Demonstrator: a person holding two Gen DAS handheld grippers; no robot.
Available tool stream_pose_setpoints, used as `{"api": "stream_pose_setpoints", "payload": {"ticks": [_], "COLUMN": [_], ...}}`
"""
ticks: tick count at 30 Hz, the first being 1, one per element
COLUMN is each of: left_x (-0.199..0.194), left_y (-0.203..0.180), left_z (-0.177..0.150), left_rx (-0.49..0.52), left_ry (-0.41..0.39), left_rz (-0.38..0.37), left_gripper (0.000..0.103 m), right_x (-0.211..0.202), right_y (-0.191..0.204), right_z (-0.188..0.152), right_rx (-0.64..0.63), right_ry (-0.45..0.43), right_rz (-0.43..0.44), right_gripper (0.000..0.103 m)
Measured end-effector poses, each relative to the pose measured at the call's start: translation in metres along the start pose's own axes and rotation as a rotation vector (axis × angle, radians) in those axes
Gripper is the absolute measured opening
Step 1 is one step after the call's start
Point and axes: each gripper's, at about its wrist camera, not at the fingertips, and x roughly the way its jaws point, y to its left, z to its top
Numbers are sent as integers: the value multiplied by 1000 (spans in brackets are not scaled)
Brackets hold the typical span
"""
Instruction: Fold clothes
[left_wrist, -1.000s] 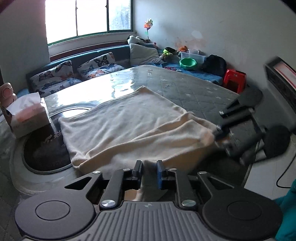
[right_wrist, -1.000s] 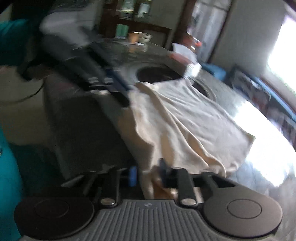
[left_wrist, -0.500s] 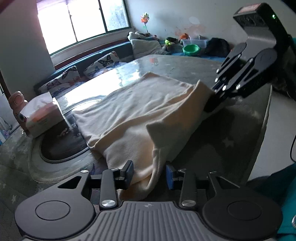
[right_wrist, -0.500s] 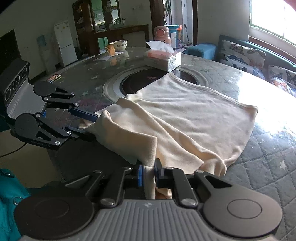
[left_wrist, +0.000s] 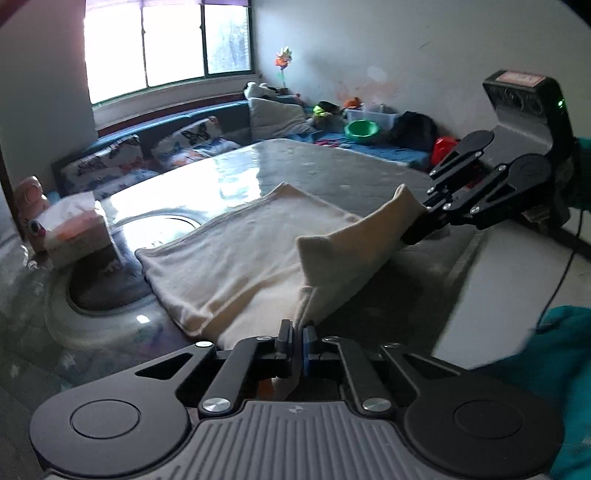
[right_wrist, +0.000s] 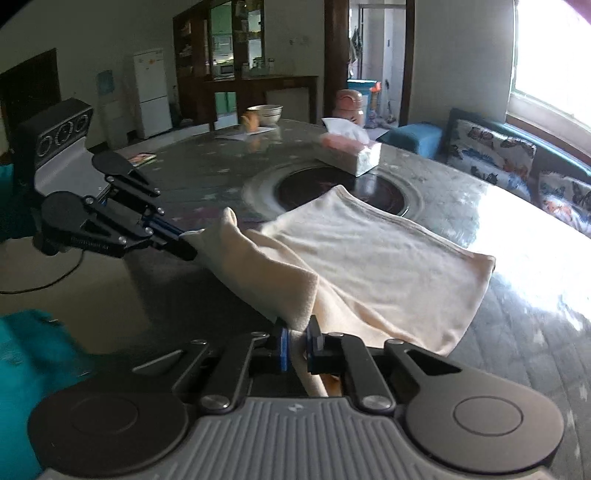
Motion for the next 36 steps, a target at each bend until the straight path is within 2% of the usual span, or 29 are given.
{"api": "stream_pose_setpoints", "payload": {"ticks": [3, 7, 14, 20, 25, 28, 32, 33, 36], "left_x": [-20, -25, -1, 48, 106, 134, 157, 161, 161], "left_y": [-16, -22, 2, 42, 80, 90, 93, 94, 95], "left_z": [-1, 8, 44, 77, 81, 79, 75, 74, 71], "left_rx": [6, 20, 32, 54, 10, -1, -33, -46, -49], "left_ry": [10, 8, -31, -30, 10, 29, 35, 36, 44], "left_rz": [-40, -63, -19, 65, 115, 147, 195, 203, 224], "left_gripper": [6, 6, 6, 6, 6, 6, 8, 8, 10], "right_x": [-22, -47, -38, -3, 51, 79, 112, 116, 112], "right_y": [9, 18, -19, -69, -107, -124, -142, -145, -150], "right_z": [-3, -4, 21, 56, 72, 68, 46, 41, 29], "right_rx": [14, 28, 66, 77, 99, 142, 238, 272, 331], "right_ry": [25, 58, 31, 31, 68, 80, 69, 59, 31], "right_rz": [15, 24, -19, -48, -83, -110, -171, -178, -192], "right_gripper": [8, 8, 8, 8, 8, 8, 12, 20, 23]}}
